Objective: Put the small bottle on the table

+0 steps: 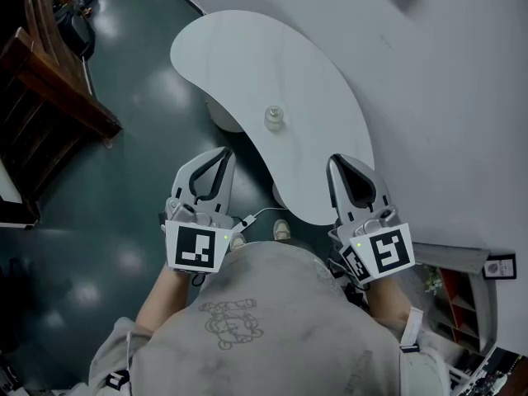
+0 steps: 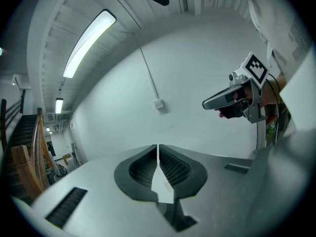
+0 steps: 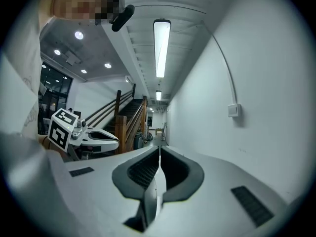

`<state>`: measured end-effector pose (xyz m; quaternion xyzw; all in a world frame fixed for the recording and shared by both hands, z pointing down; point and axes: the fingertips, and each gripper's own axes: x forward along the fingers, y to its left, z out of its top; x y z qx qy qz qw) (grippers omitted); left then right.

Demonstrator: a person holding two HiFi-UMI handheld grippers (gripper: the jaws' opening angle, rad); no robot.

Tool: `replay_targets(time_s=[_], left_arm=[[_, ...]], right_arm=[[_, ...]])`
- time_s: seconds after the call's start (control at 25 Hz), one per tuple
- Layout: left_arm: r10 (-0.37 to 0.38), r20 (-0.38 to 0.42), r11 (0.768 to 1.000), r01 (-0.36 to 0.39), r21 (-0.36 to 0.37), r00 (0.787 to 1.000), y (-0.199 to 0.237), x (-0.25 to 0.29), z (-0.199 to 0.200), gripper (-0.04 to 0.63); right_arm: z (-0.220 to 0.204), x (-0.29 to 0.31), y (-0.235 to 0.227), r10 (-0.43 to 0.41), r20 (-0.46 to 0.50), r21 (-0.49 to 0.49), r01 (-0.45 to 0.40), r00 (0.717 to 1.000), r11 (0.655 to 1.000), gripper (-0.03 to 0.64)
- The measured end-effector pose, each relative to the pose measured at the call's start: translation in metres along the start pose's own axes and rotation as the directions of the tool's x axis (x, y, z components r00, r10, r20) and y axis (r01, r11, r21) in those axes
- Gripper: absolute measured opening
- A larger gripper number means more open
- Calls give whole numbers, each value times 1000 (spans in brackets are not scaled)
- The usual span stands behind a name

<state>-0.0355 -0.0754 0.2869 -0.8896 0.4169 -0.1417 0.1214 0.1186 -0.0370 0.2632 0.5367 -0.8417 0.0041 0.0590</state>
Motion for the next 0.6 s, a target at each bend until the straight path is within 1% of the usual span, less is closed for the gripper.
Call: replay_targets(time_s=[0.24,0.4,0.6], left_arm=[[1,0,1000,-1,-8,1000,2,-8,0,26],[-6,4,1000,6,-4,1000,0,2,2,25],[-17,18,1000,17,4,1000,6,-28,1,25]], right_arm=[[3,-1,10,3,19,-7,-3,1000,1000,34],[-1,1,3,0,17,-2,0,1000,1000,34],[2,-6,33,-16,14,2,16,1000,1000,34]])
